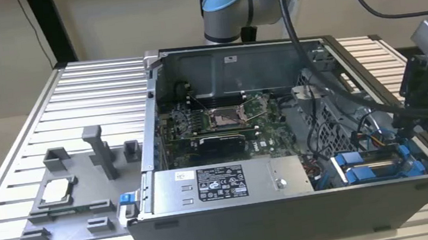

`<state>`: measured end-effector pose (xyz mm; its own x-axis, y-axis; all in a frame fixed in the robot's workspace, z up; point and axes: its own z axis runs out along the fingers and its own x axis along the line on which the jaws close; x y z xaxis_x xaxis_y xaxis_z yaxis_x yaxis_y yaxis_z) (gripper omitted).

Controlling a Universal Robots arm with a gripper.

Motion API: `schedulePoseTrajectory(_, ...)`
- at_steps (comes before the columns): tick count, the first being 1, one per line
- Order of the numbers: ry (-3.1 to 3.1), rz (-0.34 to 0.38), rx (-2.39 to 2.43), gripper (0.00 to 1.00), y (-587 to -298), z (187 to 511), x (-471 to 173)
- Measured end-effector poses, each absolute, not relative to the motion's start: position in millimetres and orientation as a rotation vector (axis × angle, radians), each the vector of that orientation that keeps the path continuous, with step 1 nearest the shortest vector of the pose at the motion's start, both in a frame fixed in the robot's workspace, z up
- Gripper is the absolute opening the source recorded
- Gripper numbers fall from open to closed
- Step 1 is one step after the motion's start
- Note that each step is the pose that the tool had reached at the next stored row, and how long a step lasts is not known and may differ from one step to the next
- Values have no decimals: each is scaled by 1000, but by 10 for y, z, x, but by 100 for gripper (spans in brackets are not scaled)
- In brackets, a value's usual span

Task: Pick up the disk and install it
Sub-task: 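Insert the first disk wire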

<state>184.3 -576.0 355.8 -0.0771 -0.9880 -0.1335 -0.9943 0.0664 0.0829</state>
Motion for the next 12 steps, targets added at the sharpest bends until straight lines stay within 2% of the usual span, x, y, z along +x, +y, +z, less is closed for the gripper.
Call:
schedulePoseTrajectory(5,2238,285,-2084,100,-5775,3535,1861)
schedulePoseTrajectory(12,2248,308,-2089,100,-5814,3519,1909)
